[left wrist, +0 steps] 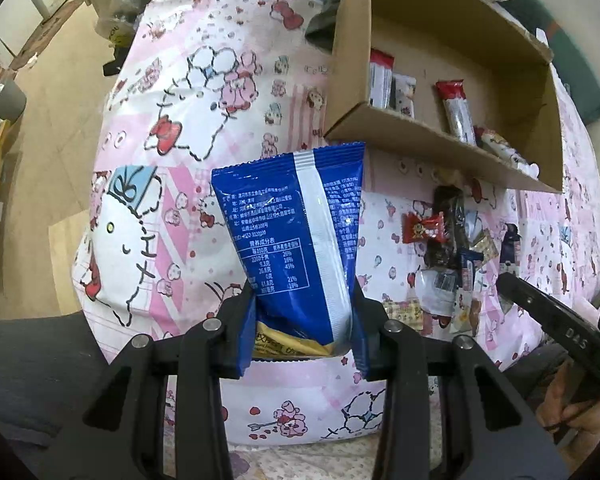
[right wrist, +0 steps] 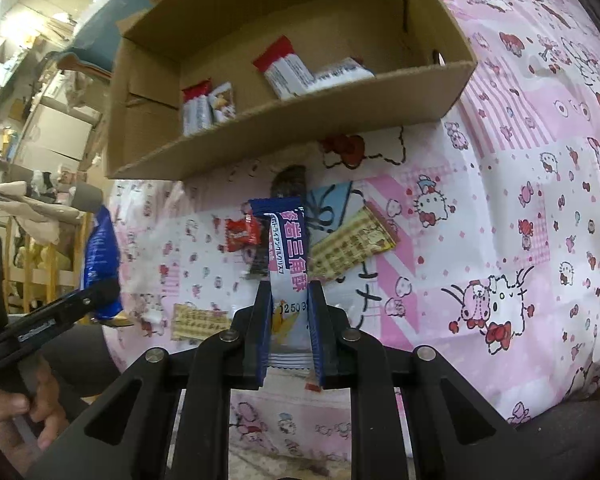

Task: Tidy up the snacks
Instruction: 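Carry the blue bag and purple-white bar toward the box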

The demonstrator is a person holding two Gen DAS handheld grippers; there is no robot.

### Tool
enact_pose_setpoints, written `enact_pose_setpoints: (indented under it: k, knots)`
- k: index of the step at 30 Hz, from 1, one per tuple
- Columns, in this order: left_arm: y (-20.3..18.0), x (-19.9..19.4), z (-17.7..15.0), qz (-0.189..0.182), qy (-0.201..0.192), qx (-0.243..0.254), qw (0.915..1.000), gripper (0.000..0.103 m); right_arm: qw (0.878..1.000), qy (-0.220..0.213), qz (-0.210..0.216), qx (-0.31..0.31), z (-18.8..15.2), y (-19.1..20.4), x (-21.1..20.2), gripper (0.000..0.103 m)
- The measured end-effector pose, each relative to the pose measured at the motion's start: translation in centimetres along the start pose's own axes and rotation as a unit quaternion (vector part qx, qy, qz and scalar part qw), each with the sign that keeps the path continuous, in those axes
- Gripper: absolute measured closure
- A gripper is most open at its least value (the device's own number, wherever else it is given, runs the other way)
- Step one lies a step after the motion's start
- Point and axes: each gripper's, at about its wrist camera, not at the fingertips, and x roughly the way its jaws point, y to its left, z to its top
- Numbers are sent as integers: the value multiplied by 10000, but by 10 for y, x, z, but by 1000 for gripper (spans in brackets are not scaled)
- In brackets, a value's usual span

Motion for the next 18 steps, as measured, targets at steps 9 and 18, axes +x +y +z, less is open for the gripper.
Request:
enact_pose_setpoints:
  k: [9, 18]
  knots:
    - [9, -54, 16, -314, -601, -131, 9976, 68, 9951, -894, 411, -38, 22, 4, -66, 85]
    - [-15, -77, 66, -351, -921, 117, 9951, 68, 9893, -1424, 217, -229, 77, 4, -96, 85]
